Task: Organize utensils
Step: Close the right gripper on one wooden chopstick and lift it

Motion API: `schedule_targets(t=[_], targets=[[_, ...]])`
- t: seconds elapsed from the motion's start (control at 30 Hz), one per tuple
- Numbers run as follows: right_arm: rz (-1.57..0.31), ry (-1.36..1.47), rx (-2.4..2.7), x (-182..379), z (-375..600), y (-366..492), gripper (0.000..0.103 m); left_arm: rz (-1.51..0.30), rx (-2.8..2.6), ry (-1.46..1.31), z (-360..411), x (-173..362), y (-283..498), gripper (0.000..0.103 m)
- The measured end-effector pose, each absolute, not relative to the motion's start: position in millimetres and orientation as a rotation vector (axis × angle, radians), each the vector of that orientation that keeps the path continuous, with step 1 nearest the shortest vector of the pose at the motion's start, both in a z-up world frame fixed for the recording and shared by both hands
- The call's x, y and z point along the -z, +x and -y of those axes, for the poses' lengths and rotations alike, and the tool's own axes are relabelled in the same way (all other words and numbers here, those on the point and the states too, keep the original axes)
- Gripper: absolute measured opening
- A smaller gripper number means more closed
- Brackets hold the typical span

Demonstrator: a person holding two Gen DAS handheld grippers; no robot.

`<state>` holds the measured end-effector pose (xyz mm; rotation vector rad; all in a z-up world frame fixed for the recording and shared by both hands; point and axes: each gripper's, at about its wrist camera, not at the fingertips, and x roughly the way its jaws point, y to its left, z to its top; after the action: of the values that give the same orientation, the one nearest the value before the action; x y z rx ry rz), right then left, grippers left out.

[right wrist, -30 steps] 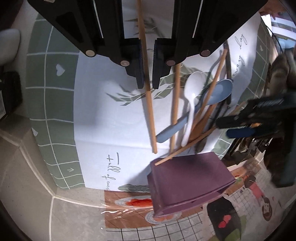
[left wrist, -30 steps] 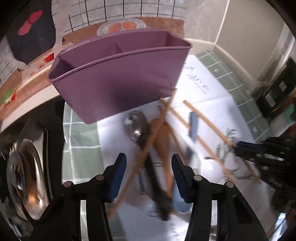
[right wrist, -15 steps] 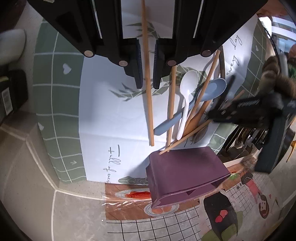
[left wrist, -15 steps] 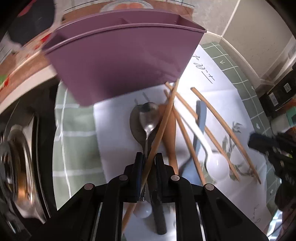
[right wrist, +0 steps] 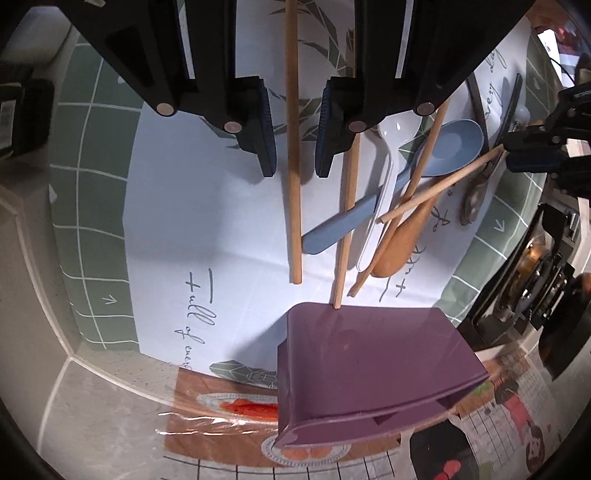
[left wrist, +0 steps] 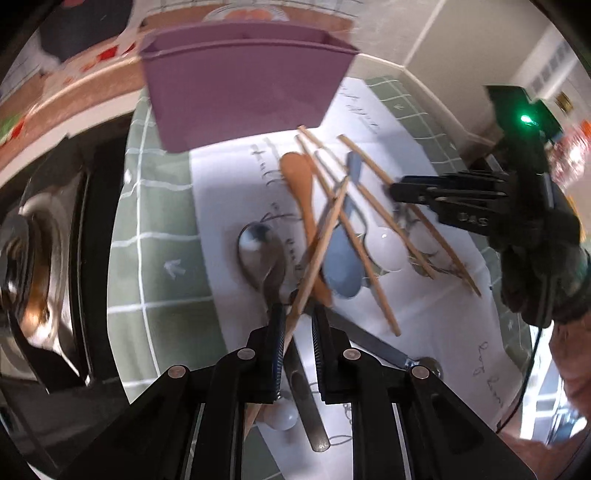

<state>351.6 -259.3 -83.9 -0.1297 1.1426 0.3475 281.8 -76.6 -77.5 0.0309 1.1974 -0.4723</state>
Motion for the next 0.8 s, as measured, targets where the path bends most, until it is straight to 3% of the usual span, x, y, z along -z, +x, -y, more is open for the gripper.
schedule_targets(t=[0.07, 0.17, 0.47, 0.57, 0.63, 0.7, 0.8], targets=[[-1.153, -0.130, -0.348, 86.2, 259.2, 349.8, 0.011, -1.195, 0.493, 0.052, 82.2, 74.7, 287.5, 0.023], [-1.150, -0.109, -0.357, 84.8, 265.2, 343.5, 0.008, -1.214, 0.525, 0.117, 98.3, 78.0, 297.1, 0.029], [-1.135, -0.031, -0.370, 80.3, 284.0, 325.8, 0.007, -1.298, 0.533, 0.232, 134.2, 98.0, 340.1, 0.029], [-1.115, -0.026, -0.388, 75.9, 285.6, 321.5, 0.008, -1.314, 0.534, 0.244, 142.1, 103.3, 344.1, 0.026], [-1.101, -0.027, -0.400, 72.5, 285.6, 320.4, 0.009, -1.304, 0.536, 0.252, 144.3, 102.7, 341.9, 0.019], [-1.094, -0.036, -0.396, 71.8, 283.7, 323.7, 0.014, -1.287, 0.532, 0.227, 140.8, 99.7, 339.7, 0.012], [-1.098, -0.048, -0.388, 76.4, 276.5, 332.2, 0.020, -1.235, 0.495, 0.169, 126.8, 91.0, 333.5, 0.010]])
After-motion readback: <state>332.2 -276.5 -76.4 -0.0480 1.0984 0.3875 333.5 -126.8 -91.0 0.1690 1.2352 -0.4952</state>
